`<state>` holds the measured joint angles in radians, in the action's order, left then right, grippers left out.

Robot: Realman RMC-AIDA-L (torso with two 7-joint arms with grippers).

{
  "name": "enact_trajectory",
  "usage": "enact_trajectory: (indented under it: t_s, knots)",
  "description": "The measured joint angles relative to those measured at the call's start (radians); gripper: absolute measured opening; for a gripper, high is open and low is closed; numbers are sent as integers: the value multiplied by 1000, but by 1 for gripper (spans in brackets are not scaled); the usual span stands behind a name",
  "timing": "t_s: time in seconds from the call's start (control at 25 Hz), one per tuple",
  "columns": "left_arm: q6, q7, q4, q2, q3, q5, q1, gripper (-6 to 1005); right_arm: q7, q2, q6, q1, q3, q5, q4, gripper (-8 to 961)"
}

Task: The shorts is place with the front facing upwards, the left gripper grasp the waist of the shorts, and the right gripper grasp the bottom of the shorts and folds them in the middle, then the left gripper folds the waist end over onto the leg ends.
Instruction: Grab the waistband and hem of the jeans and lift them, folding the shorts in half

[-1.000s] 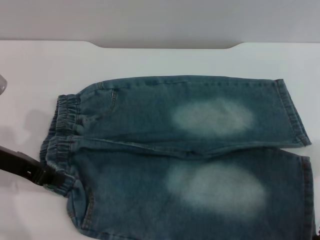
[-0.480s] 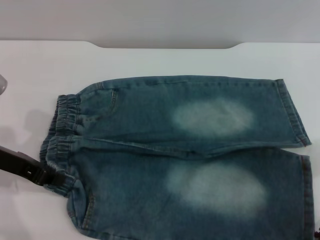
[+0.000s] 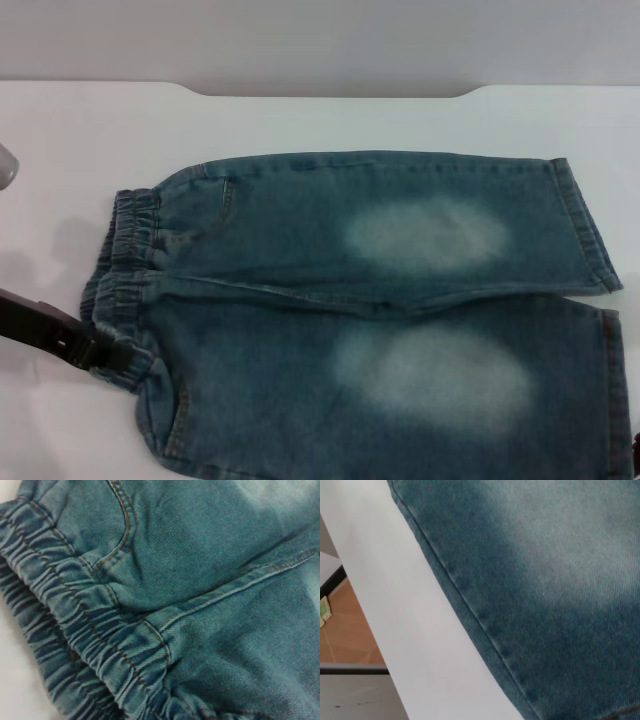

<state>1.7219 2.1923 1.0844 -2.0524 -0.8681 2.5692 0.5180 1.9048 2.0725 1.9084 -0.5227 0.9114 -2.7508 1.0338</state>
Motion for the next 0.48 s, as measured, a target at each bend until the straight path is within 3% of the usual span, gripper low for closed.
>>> enact_trajectory:
  t_s: [0.48]
  knots:
    - [-4, 1, -3, 0, -3, 0, 7, 48, 6, 0, 2, -6, 29, 6, 0, 468]
